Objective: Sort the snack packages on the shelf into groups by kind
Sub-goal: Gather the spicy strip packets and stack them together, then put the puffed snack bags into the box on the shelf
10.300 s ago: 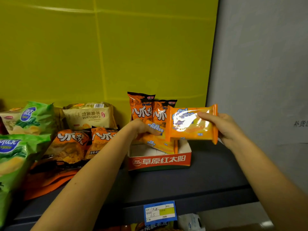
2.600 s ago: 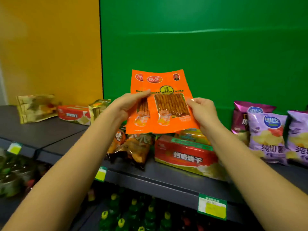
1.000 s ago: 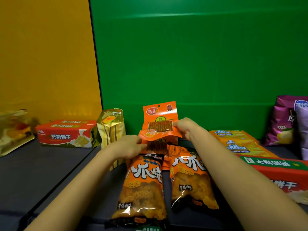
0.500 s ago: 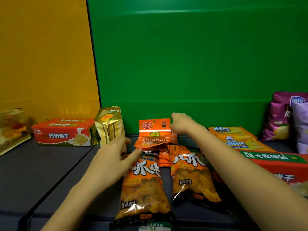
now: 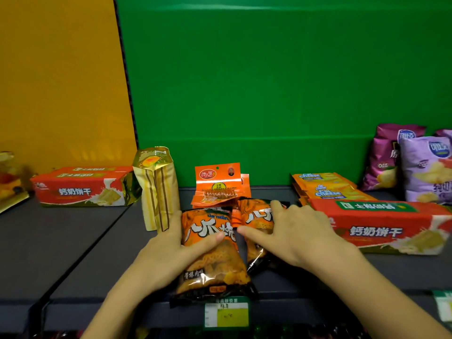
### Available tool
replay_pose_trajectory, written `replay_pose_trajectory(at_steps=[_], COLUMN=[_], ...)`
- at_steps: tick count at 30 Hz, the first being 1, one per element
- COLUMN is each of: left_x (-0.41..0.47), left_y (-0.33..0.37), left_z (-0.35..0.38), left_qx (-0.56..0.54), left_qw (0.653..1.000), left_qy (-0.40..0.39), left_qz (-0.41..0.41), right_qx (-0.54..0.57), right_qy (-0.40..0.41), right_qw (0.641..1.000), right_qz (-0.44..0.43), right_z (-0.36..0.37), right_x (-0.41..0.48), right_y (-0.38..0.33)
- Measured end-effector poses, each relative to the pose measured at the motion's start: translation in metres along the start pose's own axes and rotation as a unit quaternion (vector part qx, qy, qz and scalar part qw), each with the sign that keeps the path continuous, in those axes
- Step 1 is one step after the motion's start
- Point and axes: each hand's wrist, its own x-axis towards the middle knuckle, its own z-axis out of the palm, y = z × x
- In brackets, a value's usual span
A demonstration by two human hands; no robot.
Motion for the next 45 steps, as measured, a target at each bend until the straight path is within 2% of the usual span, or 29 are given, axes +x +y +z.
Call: replay_pose_trajectory(at_steps=[6, 14, 20, 25, 32, 37, 45], left_x=[-0.001, -0.016, -0.041, -0.054, -0.055, -0.075, -0.109], left_y=[0.001, 0.006, 0.034, 0.096, 0.208, 0.276, 0.373], left_z=[0.001, 0.000, -0.005, 0.023, 0.141, 0.254, 0.404], left_qx=[-0.124, -0.273, -0.378, -0.409, -0.480, -0.514, -0.511], left_qw=[0.991, 0.959, 0.915, 0.897, 0.868, 0.843, 0.829], left_qy=[-0.030, 0.067, 0.129, 0.131, 0.008, -0.086, -0.191], left_qz=[-0.034, -0.023, 0.052, 0.108, 0.125, 0.132, 0.122], right_qx=[0.120, 0.294, 0.387, 0.464, 0.529, 0.489, 0.432], right_qy=[-0.018, 0.073, 0.182, 0.261, 0.297, 0.333, 0.369], right_qw=[0.992, 0.953, 0.904, 0.846, 0.774, 0.755, 0.727], right_qz=[0.021, 0.019, -0.015, 0.024, 0.181, 0.281, 0.385], right_z=[0.016, 0.029, 0.013, -0.021, -0.026, -0.010, 0.005], right_x=[-0.004, -0.015, -0.034, -0.075, -0.156, -0.233, -0.331], right_y=[0.006, 0.015, 0.023, 0.095, 0.251, 0.353, 0.478])
